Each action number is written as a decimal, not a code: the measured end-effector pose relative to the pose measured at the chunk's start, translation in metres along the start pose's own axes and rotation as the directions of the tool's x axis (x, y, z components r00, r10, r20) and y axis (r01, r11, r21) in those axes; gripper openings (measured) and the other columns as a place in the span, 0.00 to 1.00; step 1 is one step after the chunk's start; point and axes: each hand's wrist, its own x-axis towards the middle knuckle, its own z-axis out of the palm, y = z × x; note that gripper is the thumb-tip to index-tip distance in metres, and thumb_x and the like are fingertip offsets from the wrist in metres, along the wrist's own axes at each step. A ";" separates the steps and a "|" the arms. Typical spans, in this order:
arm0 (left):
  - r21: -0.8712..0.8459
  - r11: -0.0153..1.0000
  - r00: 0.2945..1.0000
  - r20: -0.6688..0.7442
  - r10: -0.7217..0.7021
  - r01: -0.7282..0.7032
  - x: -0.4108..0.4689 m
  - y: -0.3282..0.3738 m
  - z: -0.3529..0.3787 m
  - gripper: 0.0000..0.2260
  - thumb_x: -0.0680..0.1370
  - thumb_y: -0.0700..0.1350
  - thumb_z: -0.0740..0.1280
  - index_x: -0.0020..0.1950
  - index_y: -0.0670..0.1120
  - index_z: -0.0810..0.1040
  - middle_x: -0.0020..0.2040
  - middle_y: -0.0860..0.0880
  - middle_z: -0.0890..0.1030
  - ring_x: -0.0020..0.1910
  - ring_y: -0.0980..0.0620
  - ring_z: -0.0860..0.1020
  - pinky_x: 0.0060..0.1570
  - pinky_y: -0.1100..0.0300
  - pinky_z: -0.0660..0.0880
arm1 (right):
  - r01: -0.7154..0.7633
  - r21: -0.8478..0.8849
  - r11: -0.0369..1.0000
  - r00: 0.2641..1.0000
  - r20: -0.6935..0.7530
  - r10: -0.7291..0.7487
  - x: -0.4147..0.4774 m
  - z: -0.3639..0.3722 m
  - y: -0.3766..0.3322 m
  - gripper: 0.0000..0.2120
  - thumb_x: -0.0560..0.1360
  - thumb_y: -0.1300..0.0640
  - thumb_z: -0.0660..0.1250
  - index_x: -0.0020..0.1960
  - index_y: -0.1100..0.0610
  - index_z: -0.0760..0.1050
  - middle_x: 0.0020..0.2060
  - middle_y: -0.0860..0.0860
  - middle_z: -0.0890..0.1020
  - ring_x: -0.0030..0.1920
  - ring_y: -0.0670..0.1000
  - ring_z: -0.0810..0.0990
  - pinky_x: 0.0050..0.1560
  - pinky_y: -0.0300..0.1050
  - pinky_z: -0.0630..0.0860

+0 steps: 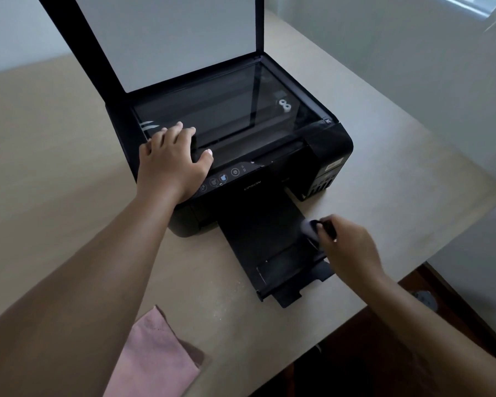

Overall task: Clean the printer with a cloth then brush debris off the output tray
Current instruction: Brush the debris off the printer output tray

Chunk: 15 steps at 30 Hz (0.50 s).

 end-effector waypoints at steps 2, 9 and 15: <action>0.001 1.000 1.000 -0.001 0.000 0.000 0.000 -0.001 0.000 0.28 0.78 0.62 0.54 0.76 0.53 0.63 0.79 0.50 0.59 0.77 0.48 0.54 0.72 0.47 0.51 | 0.149 -0.169 0.974 0.981 -0.094 -0.167 -0.009 -0.003 0.001 0.13 0.79 0.55 0.63 0.38 0.59 0.76 0.26 0.52 0.74 0.27 0.55 0.71 0.28 0.44 0.64; -0.007 1.000 1.000 0.003 -0.001 0.001 0.002 0.002 0.000 0.28 0.78 0.62 0.54 0.76 0.53 0.62 0.79 0.50 0.59 0.77 0.48 0.54 0.72 0.47 0.51 | 0.152 0.007 0.988 0.973 0.174 -0.151 -0.028 0.005 -0.009 0.09 0.79 0.51 0.64 0.41 0.51 0.76 0.29 0.45 0.75 0.31 0.47 0.72 0.36 0.42 0.65; -0.011 1.000 1.000 -0.004 0.002 -0.002 0.002 0.001 -0.001 0.28 0.78 0.62 0.54 0.76 0.52 0.63 0.79 0.50 0.59 0.77 0.48 0.55 0.72 0.46 0.51 | 0.242 -0.146 0.959 0.965 0.141 -0.222 -0.039 0.019 -0.022 0.10 0.80 0.50 0.64 0.42 0.52 0.77 0.31 0.47 0.79 0.34 0.51 0.75 0.42 0.46 0.66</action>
